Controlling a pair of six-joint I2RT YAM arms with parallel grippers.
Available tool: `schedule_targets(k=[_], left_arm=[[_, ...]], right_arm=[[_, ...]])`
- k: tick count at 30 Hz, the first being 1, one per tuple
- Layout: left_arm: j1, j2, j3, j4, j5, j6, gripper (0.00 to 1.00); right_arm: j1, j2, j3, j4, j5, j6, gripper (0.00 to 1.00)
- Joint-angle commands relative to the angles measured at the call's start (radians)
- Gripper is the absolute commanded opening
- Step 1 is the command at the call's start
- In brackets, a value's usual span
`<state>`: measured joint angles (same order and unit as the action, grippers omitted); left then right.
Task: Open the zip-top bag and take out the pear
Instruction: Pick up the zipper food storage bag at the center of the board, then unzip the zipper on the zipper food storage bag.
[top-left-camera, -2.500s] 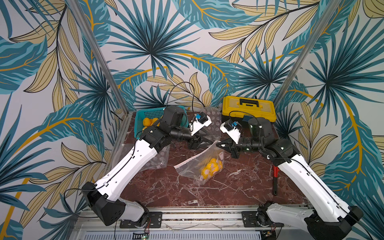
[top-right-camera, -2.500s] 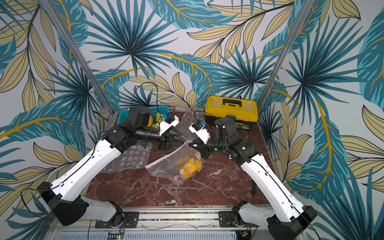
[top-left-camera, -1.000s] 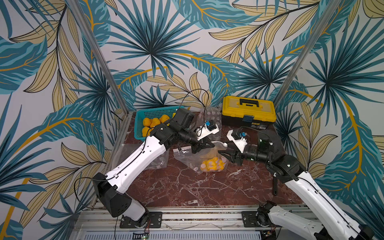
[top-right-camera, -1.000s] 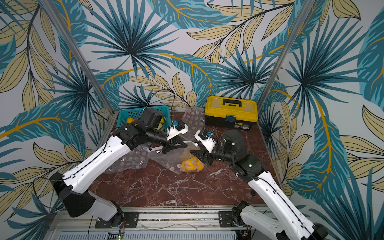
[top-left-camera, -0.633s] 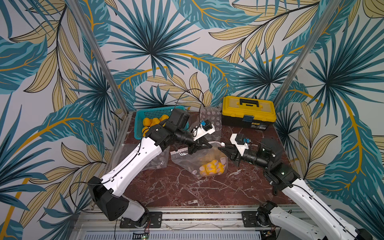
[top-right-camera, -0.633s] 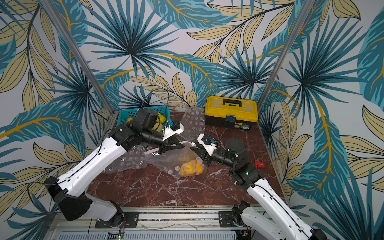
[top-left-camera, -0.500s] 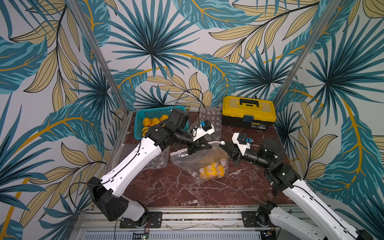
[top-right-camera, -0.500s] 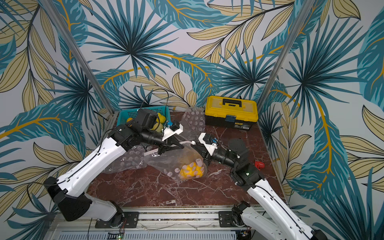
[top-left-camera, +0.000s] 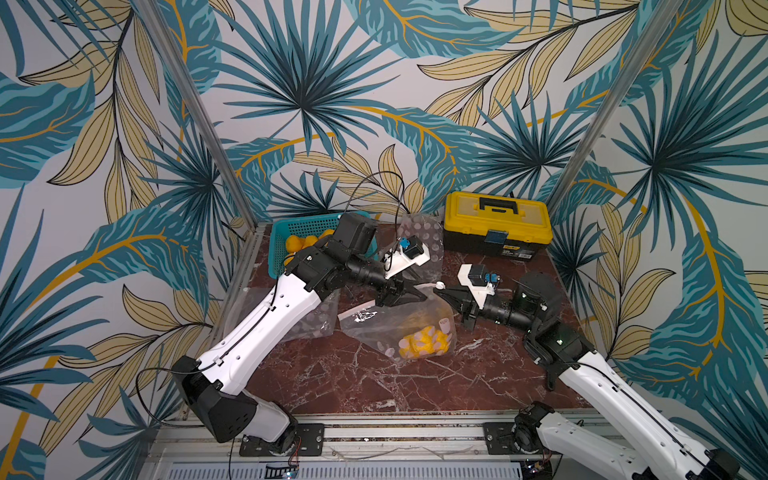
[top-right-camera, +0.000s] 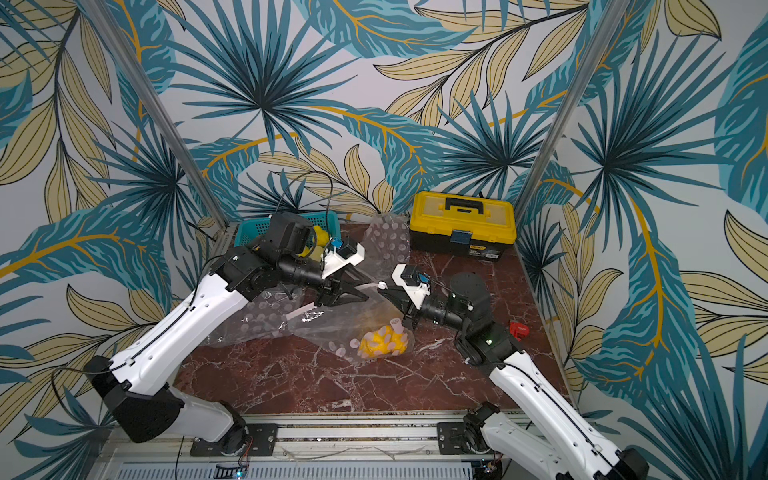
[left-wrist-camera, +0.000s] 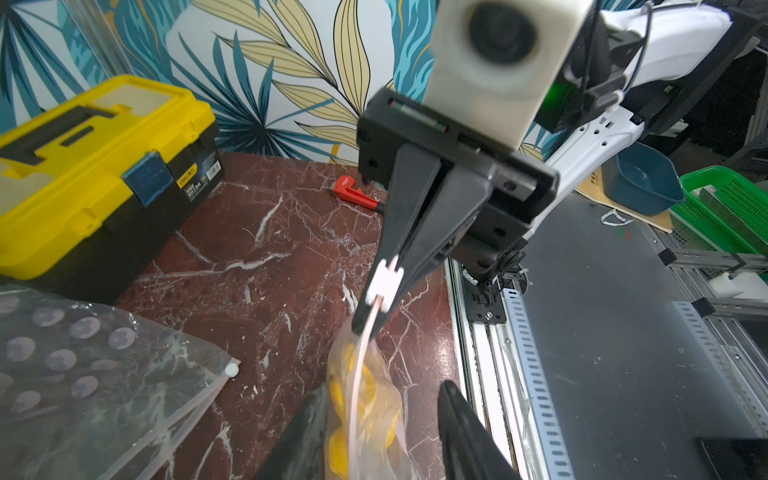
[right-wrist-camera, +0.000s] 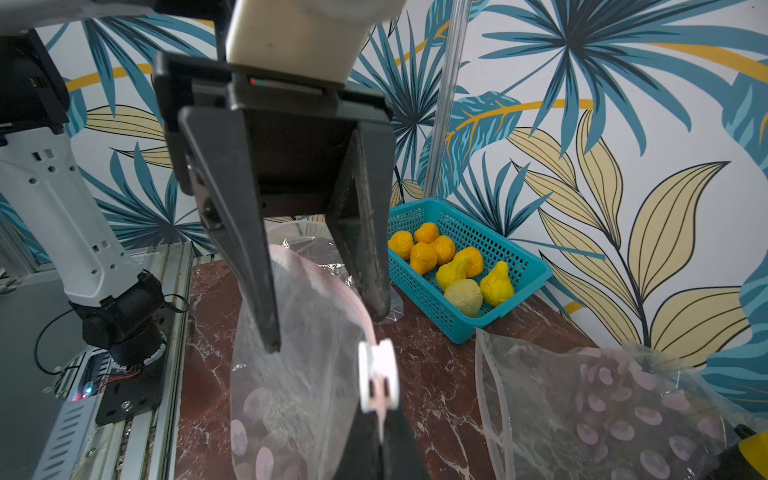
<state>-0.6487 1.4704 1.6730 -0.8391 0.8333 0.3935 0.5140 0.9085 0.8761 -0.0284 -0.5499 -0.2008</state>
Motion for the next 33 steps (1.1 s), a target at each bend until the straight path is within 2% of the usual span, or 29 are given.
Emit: schedule_targets(k=[1,6,16,19,26,28,33], left_arm=[[-0.022,0.022,0.064,0.008,0.041,0.025,0.45],[-0.035,0.055,0.098,0.008,0.090,0.042,0.43],[-0.036,0.066,0.068,0.008,0.095,0.065,0.25],[-0.037,0.074,0.069,0.007,0.089,0.064,0.26],[-0.036,0.082,0.075,0.008,0.055,0.069,0.33],[-0.037,0.082,0.076,0.008,0.056,0.073,0.31],[-0.036,0.081,0.075,0.008,0.050,0.075,0.16]], right_arm=[[0.002,0.014,0.021,-0.002,-0.058,0.018,0.00],[0.002,0.033,0.040,-0.018,-0.084,0.023,0.00],[0.003,0.021,0.056,-0.033,-0.090,0.021,0.00],[0.004,0.021,0.061,-0.031,-0.099,0.025,0.00],[0.004,0.023,0.067,-0.040,-0.120,0.026,0.00],[0.003,0.023,0.067,-0.039,-0.124,0.028,0.00],[0.003,0.023,0.070,-0.043,-0.121,0.025,0.00]])
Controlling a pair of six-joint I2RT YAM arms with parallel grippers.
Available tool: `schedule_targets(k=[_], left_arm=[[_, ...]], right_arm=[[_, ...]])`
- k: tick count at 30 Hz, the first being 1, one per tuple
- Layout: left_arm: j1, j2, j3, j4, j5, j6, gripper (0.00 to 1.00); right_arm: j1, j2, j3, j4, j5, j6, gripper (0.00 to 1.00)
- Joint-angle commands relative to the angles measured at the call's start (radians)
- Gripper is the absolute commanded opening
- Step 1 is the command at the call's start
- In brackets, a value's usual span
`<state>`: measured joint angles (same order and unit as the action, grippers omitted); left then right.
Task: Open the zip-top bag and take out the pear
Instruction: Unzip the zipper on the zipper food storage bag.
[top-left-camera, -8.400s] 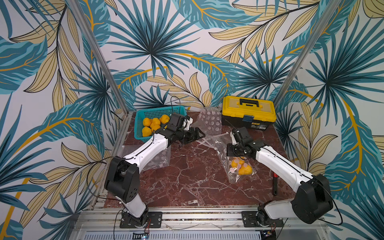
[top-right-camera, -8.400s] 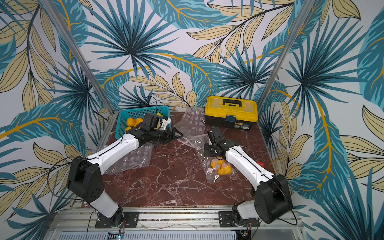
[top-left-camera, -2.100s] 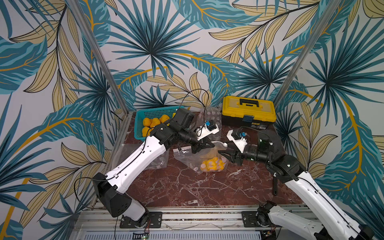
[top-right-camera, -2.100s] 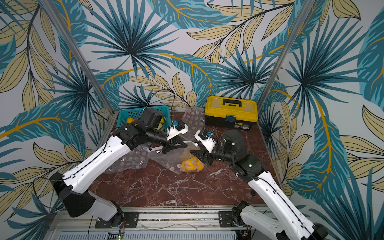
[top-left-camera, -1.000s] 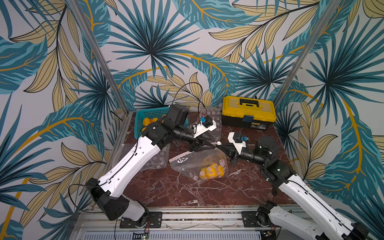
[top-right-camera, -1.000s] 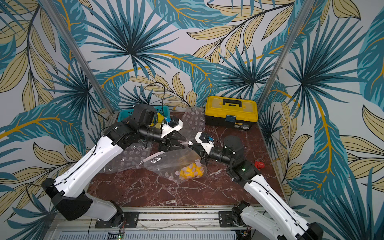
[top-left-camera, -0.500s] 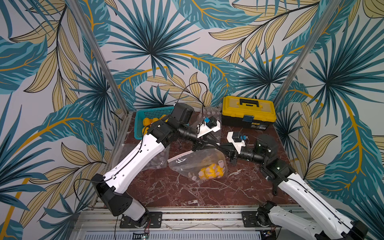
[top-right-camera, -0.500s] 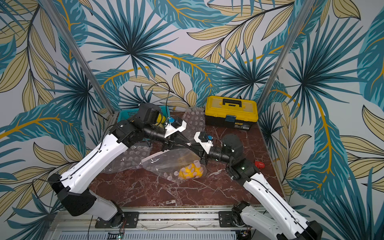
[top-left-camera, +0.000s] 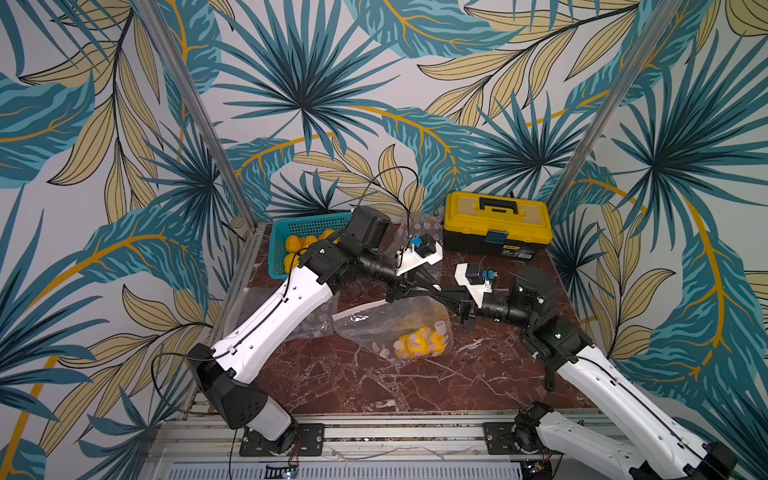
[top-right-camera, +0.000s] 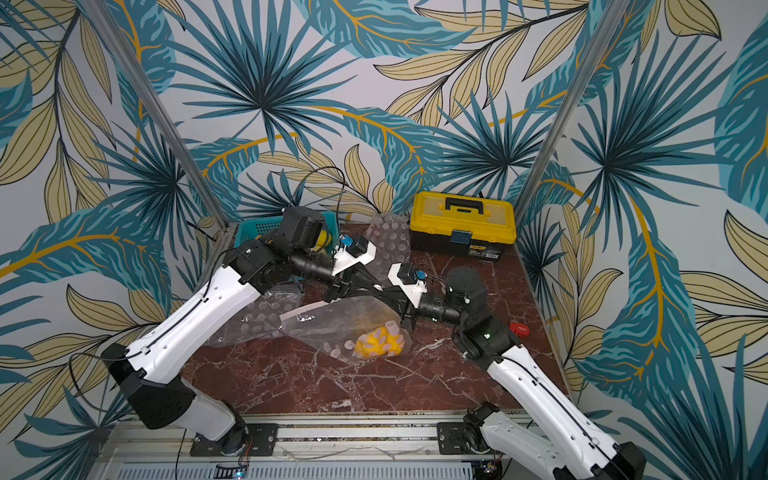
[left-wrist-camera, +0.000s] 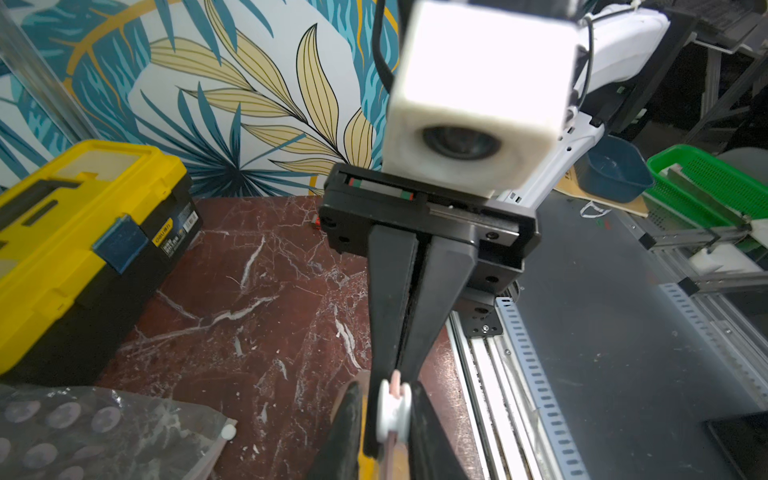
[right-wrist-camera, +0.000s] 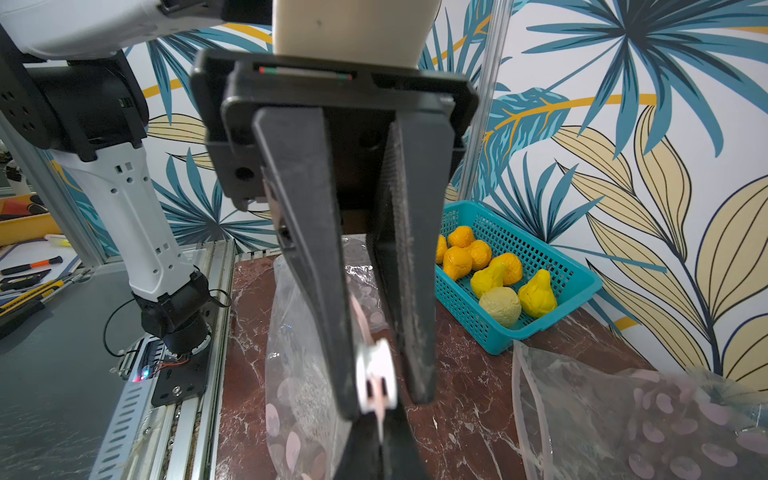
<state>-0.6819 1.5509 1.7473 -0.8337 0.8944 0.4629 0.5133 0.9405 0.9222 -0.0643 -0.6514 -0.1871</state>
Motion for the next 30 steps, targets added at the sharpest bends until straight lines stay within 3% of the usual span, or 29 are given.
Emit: schedule_targets(k=[1,9,18,30], left_arm=[[-0.003,-0.004,-0.001,0.002,-0.014,0.008,0.15],[0.013,-0.054,-0.061,0.002,-0.077,0.023,0.12],[0.116,-0.157,-0.210,0.001,-0.079,0.008,0.11],[0.347,-0.386,-0.506,0.001,-0.090,0.004,0.12]], right_arm=[[0.003,-0.010,0.024,-0.010,-0.016,0.009,0.00],[0.003,-0.050,0.015,-0.027,0.041,-0.009,0.00],[0.003,-0.111,0.003,-0.049,0.124,-0.028,0.00],[0.005,-0.222,-0.007,-0.117,0.369,-0.087,0.00]])
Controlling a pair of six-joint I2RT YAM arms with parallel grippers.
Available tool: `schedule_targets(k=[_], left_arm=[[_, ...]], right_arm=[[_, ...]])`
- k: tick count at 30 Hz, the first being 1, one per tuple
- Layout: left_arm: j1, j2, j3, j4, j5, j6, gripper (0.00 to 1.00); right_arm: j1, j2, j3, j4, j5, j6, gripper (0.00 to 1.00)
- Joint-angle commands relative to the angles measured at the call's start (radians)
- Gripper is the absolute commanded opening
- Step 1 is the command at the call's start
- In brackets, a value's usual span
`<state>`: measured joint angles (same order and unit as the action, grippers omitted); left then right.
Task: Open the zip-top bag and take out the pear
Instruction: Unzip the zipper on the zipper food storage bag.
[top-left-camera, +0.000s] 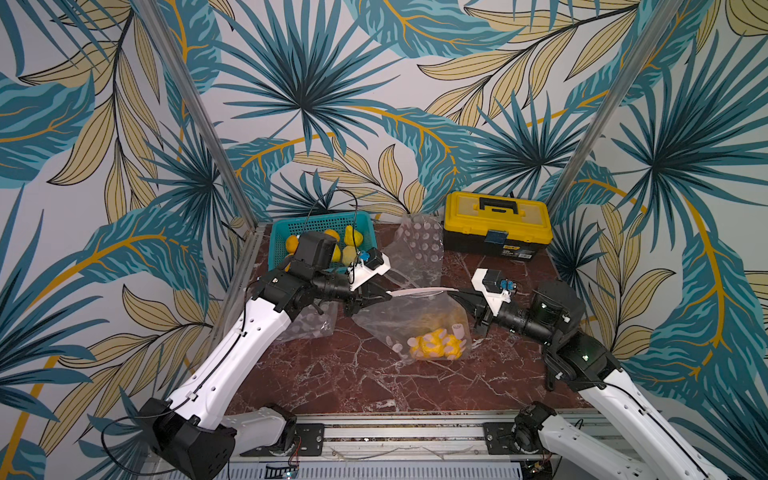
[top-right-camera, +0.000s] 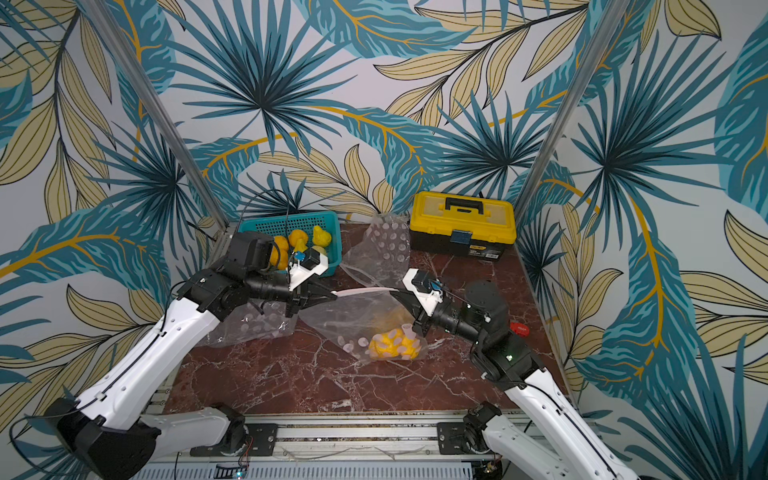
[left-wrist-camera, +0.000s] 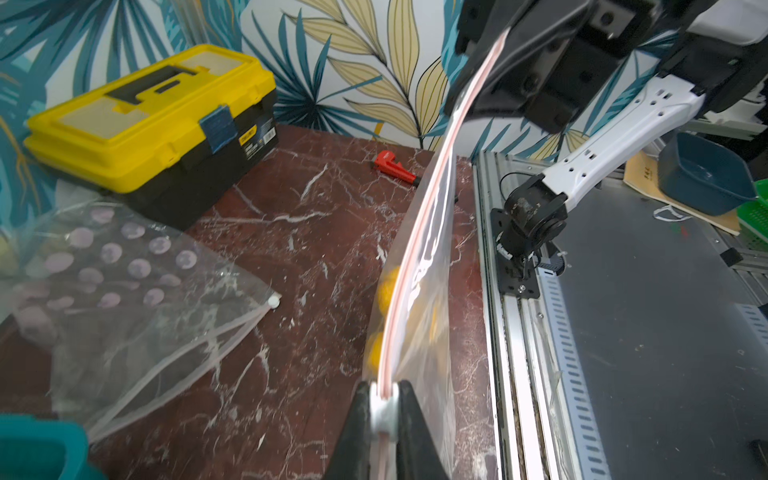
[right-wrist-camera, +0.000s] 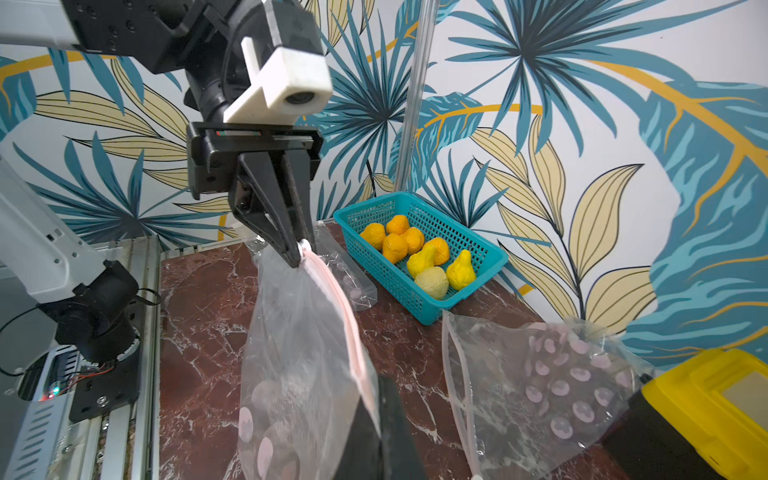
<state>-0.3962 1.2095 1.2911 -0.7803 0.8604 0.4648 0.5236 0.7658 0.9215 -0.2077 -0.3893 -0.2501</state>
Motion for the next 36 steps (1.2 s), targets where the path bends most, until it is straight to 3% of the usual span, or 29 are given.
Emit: schedule_targets(k=[1,7,17,20,25,27,33,36], left_arm=[[0.082,-0.064,-0.069,-0.055,-0.054,0.004,0.12],[0.153,-0.141,-0.141,-0.067,-0.091,0.009,0.11],[0.165,-0.166,-0.178,-0.069,-0.113,0.011,0.12],[0.165,-0.157,-0.157,-0.068,-0.061,0.036,0.12],[0.161,-0.112,-0.090,-0.068,0.072,0.083,0.12],[0.145,-0.091,-0.066,-0.068,0.100,0.094,0.12],[0.056,-0.047,-0.022,-0.067,0.080,0.130,0.12],[0.048,-0.038,-0.014,-0.068,0.073,0.134,0.15]], right_arm=[[-0.007,-0.057,-0.009,0.025,0.121,-0.027,0.00],[-0.008,-0.100,-0.018,0.015,0.183,-0.035,0.00],[-0.006,-0.202,-0.079,0.076,0.389,0.006,0.00],[-0.007,-0.189,-0.089,0.075,0.299,-0.002,0.00],[-0.007,-0.079,-0.073,0.070,-0.054,-0.029,0.00],[-0.005,-0.022,-0.061,0.090,-0.136,-0.011,0.00],[-0.002,0.113,-0.046,0.177,-0.250,0.039,0.00],[0.002,0.150,-0.032,0.167,-0.242,0.036,0.00]])
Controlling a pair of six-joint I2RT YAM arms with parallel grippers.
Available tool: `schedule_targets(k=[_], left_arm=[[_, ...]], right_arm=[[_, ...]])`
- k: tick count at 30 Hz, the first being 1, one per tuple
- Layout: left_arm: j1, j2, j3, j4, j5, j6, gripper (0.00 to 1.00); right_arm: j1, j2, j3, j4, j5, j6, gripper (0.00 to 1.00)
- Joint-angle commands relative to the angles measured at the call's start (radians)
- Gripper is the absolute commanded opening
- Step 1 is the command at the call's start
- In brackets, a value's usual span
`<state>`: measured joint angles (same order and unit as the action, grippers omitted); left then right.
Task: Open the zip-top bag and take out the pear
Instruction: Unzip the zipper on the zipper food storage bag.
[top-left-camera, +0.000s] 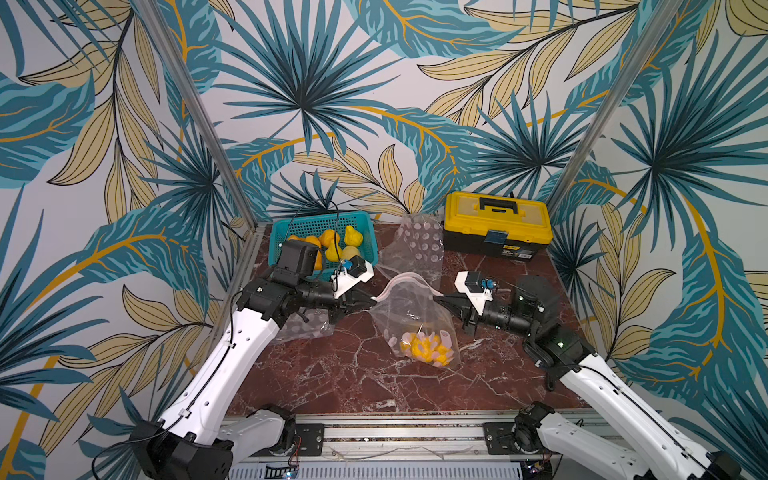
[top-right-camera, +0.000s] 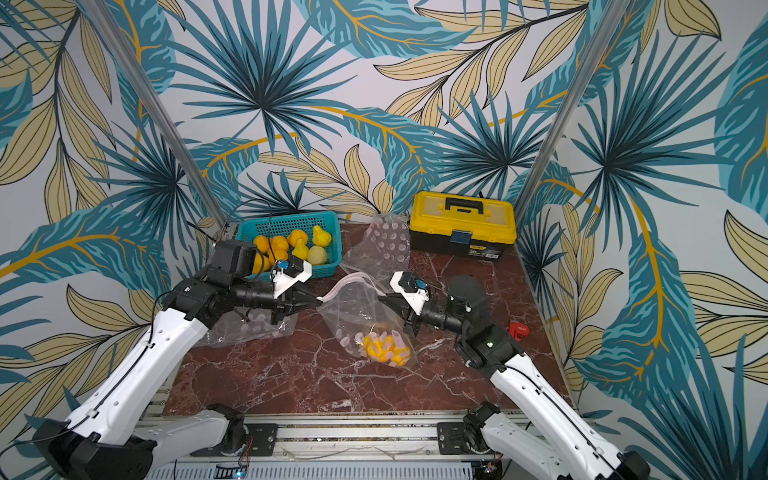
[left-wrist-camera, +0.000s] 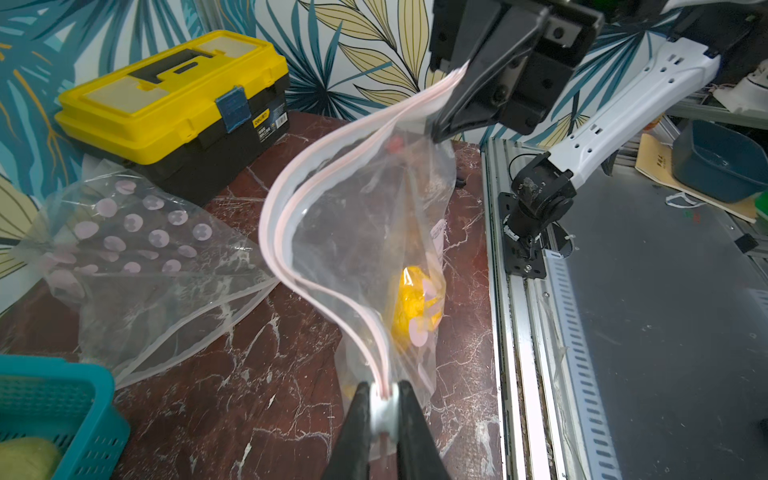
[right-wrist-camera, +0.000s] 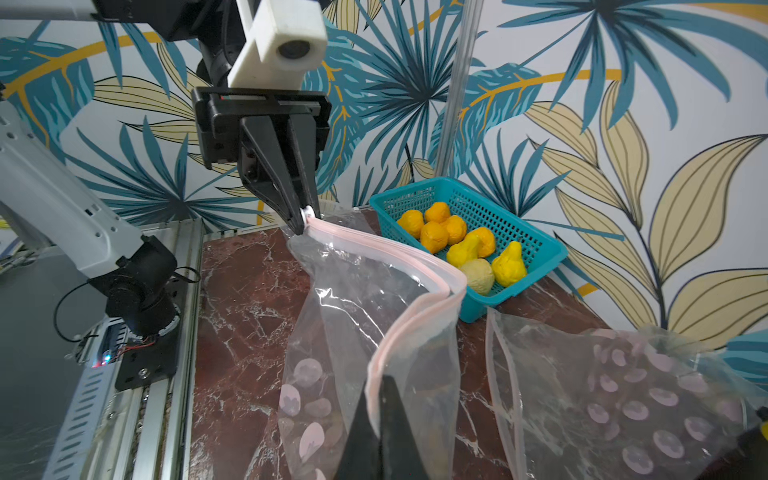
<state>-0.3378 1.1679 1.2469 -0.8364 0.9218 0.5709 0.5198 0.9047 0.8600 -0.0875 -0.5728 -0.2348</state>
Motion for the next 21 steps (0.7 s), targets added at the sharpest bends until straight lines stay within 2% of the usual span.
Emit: schedule_targets(k=[1,5,7,12,16,18,21], left_arm=[[-0.010,0.001,0.030,-0.011,0.006,0.028,0.15],[-0.010,-0.022,0.025,-0.012,-0.023,0.041,0.21],[-0.010,-0.032,0.028,-0.012,-0.080,0.031,0.19],[-0.006,-0.070,-0.001,-0.011,-0.301,0.017,0.09],[0.024,-0.103,-0.044,-0.011,-0.342,0.020,0.06],[0.042,-0.122,-0.068,-0.004,-0.328,0.029,0.06],[0.062,-0.146,-0.107,0.010,-0.299,0.073,0.06]], right_arm=[[0.006,0.012,0.033,0.034,-0.042,0.014,0.00],[0.005,-0.007,0.025,-0.008,-0.026,-0.038,0.00],[0.006,-0.028,0.022,-0.026,-0.006,-0.054,0.00],[0.006,-0.140,-0.034,0.005,0.154,-0.078,0.00],[0.006,-0.237,-0.100,0.049,0.225,-0.078,0.00],[0.006,-0.269,-0.124,0.063,0.192,-0.070,0.00],[0.006,-0.289,-0.141,0.064,0.009,-0.096,0.00]])
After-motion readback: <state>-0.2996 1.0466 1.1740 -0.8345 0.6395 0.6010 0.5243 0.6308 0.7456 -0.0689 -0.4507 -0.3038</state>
